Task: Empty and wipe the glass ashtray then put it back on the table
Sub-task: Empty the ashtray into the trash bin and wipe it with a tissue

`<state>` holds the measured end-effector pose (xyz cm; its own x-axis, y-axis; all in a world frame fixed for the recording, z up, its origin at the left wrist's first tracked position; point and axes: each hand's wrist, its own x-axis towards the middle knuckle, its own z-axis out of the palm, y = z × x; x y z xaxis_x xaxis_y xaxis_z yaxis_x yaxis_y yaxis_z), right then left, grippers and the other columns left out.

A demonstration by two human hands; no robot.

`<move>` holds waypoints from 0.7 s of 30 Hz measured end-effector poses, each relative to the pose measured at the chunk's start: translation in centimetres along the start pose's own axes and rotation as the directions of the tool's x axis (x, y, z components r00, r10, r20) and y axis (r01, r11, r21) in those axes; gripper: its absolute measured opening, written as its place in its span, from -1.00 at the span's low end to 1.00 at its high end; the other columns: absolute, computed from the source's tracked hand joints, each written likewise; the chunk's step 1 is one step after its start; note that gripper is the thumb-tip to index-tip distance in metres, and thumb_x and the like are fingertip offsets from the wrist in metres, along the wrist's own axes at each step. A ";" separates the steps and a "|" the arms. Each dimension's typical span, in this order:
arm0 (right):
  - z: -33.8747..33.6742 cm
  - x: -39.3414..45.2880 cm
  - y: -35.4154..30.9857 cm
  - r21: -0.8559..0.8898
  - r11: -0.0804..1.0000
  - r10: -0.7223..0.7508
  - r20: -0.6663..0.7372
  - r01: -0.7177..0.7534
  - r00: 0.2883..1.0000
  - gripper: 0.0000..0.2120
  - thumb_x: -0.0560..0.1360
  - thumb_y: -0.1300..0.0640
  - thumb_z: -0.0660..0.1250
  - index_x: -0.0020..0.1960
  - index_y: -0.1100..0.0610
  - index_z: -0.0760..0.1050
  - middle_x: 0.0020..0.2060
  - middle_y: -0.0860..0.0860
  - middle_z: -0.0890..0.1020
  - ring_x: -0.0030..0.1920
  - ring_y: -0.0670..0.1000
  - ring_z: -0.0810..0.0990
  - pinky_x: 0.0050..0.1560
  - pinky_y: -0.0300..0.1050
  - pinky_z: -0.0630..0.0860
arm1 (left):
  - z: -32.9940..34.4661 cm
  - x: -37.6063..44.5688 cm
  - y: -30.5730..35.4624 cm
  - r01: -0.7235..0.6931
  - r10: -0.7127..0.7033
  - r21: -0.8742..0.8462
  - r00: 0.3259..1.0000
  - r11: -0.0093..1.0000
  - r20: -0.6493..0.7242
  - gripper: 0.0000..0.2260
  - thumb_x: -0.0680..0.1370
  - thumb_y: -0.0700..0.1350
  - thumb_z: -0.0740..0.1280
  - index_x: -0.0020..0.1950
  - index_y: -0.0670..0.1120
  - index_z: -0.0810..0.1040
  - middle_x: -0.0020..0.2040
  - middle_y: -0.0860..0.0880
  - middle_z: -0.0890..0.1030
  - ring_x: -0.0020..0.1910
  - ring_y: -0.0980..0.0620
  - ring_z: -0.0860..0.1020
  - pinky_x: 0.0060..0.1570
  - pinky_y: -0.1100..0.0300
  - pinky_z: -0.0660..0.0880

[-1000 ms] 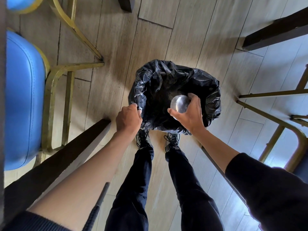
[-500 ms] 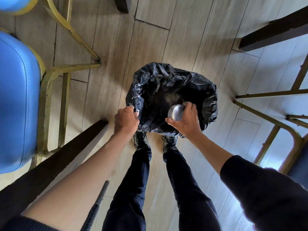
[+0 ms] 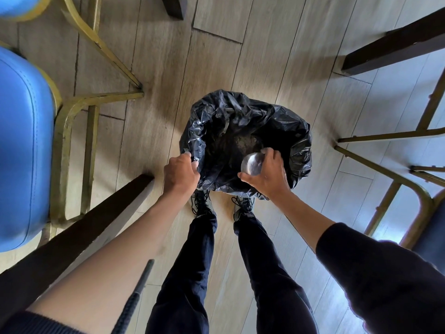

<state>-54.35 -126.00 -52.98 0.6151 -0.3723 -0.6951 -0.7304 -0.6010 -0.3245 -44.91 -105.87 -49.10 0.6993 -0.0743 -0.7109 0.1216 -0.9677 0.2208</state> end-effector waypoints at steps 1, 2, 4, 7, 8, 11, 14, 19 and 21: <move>0.0 0.0 0.0 0.003 1.000 -0.001 -0.007 0.001 1.000 -0.07 0.26 -0.12 0.68 0.42 0.25 0.31 0.33 0.23 0.42 0.35 0.23 0.42 0.37 0.13 0.48 | 0.0 0.0 0.0 -0.004 0.004 0.000 1.000 1.000 -0.005 -0.72 0.65 -0.13 0.27 0.30 -0.25 0.53 0.10 -0.26 0.65 0.10 -0.27 0.62 0.09 -0.03 0.52; -0.1 0.0 0.0 0.018 1.000 -0.010 -0.036 0.011 0.999 -0.07 0.26 -0.13 0.68 0.41 0.26 0.31 0.32 0.23 0.42 0.35 0.24 0.42 0.36 0.14 0.49 | 0.0 0.0 0.1 -0.004 0.004 0.001 1.000 1.000 -0.009 -0.73 0.65 -0.13 0.27 0.29 -0.25 0.53 0.09 -0.26 0.66 0.10 -0.27 0.62 0.09 -0.03 0.53; -0.1 0.0 -0.1 0.026 0.999 -0.039 -0.069 0.041 0.997 -0.06 0.27 -0.14 0.67 0.42 0.29 0.31 0.32 0.26 0.42 0.34 0.25 0.41 0.34 0.16 0.49 | 0.1 0.1 0.1 0.002 -0.002 0.010 1.000 1.000 -0.004 -0.74 0.65 -0.13 0.27 0.27 -0.23 0.54 0.09 -0.25 0.66 0.09 -0.27 0.63 0.08 -0.03 0.53; 0.0 0.1 -0.2 -0.040 0.999 -0.008 0.029 0.009 1.000 -0.08 0.28 -0.12 0.67 0.42 0.26 0.31 0.34 0.23 0.42 0.37 0.24 0.41 0.36 0.12 0.48 | 0.1 0.0 0.0 0.008 -0.008 0.027 1.000 1.000 0.004 -0.74 0.65 -0.12 0.27 0.27 -0.22 0.54 0.08 -0.25 0.65 0.09 -0.27 0.62 0.08 -0.03 0.52; -0.1 0.1 -0.2 -0.042 0.999 0.004 0.032 -0.002 0.999 -0.08 0.28 -0.12 0.67 0.42 0.25 0.31 0.34 0.22 0.43 0.38 0.23 0.41 0.36 0.10 0.47 | 0.1 0.0 0.1 0.008 -0.008 0.028 1.000 1.000 0.005 -0.74 0.65 -0.12 0.27 0.26 -0.22 0.54 0.08 -0.25 0.65 0.08 -0.26 0.63 0.07 -0.03 0.53; 0.0 0.0 -0.2 0.016 0.999 -0.033 -0.064 0.034 0.997 -0.07 0.29 -0.15 0.66 0.42 0.27 0.32 0.34 0.24 0.42 0.36 0.25 0.41 0.33 0.13 0.47 | 0.0 -0.1 0.2 0.001 -0.001 0.022 1.000 1.000 -0.001 -0.75 0.65 -0.12 0.27 0.24 -0.23 0.55 0.07 -0.25 0.66 0.07 -0.26 0.63 0.05 -0.03 0.55; 0.1 -0.1 0.0 -0.035 0.999 -0.025 -0.006 0.025 1.000 -0.07 0.26 -0.15 0.67 0.41 0.26 0.32 0.32 0.24 0.43 0.35 0.26 0.42 0.33 0.15 0.49 | 0.0 -0.1 0.2 0.004 -0.003 0.023 1.000 1.000 -0.005 -0.77 0.65 -0.12 0.27 0.20 -0.24 0.56 0.05 -0.25 0.66 0.06 -0.27 0.64 0.01 -0.03 0.56; 0.2 -0.4 0.2 0.038 0.998 -0.046 -0.150 0.052 0.988 -0.06 0.27 -0.19 0.64 0.41 0.27 0.32 0.29 0.23 0.43 0.31 0.21 0.42 0.28 0.00 0.44 | -0.1 -0.1 0.2 0.000 0.000 0.037 1.000 0.999 0.001 -0.75 0.65 -0.12 0.26 0.24 -0.24 0.55 0.10 -0.26 0.65 0.10 -0.27 0.62 0.05 -0.03 0.55; 0.3 -0.4 0.3 0.014 0.998 -0.053 -0.120 0.055 0.991 -0.07 0.27 -0.19 0.65 0.39 0.28 0.33 0.29 0.24 0.43 0.31 0.22 0.42 0.29 0.04 0.47 | -0.1 -0.2 0.3 -0.002 0.002 0.038 1.000 0.999 0.002 -0.77 0.66 -0.13 0.26 0.21 -0.24 0.55 0.08 -0.26 0.65 0.09 -0.27 0.62 0.03 -0.03 0.54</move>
<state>-54.87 -125.82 -52.95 0.6839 -0.4220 -0.5952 -0.6998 -0.6103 -0.3713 -44.93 -106.13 -48.79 0.6983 -0.0770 -0.7116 0.0928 -0.9761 0.1966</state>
